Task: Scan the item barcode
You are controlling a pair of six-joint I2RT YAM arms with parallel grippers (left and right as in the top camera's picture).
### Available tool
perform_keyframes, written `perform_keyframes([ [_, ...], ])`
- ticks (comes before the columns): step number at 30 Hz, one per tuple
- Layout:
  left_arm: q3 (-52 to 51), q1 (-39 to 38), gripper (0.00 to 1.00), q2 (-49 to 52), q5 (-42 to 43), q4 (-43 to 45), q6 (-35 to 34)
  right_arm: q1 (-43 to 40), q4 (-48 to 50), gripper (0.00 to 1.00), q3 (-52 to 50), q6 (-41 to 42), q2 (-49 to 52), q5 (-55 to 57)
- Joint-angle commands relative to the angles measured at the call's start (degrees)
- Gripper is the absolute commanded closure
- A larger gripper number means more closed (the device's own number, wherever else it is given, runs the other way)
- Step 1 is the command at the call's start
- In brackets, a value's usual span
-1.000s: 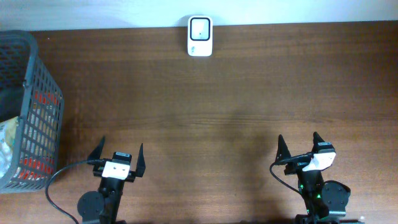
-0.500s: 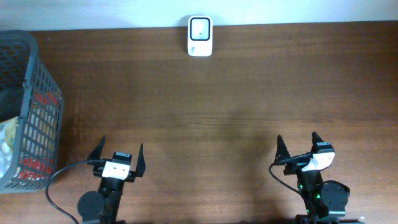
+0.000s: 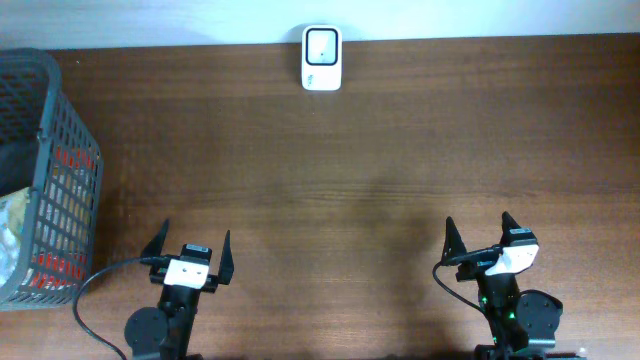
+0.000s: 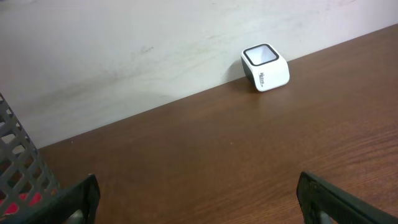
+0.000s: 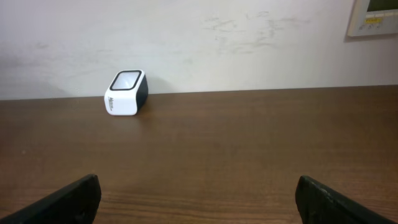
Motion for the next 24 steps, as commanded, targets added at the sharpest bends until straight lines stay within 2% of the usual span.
perform_keyframes([
  [1,-0.44,-0.22,0.01,-0.55,-0.35,-0.04,0.46,0.42,-0.37,0.01,-0.31,0.39,-0.26,0.11],
  [13,-0.44,-0.22,0.01,-0.55,-0.35,-0.04,0.46,0.42,-0.37,0.01,-0.31,0.39,-0.26,0.11],
  [16,-0.44,-0.20,0.01,-0.55,-4.02,-0.07,0.50,0.42,-0.37,0.01,-0.31,0.39,-0.26,0.11],
  [19,-0.37,-0.22,0.01,-0.55,-3.19,0.61,0.42,0.42,-0.37,0.01,-0.31,0.39,-0.26,0.11],
  [24,1.60,-0.22,0.01,0.00,-2.23,4.46,-12.17,0.42,-0.37,0.01,-0.31,0.39,-0.26,0.11],
])
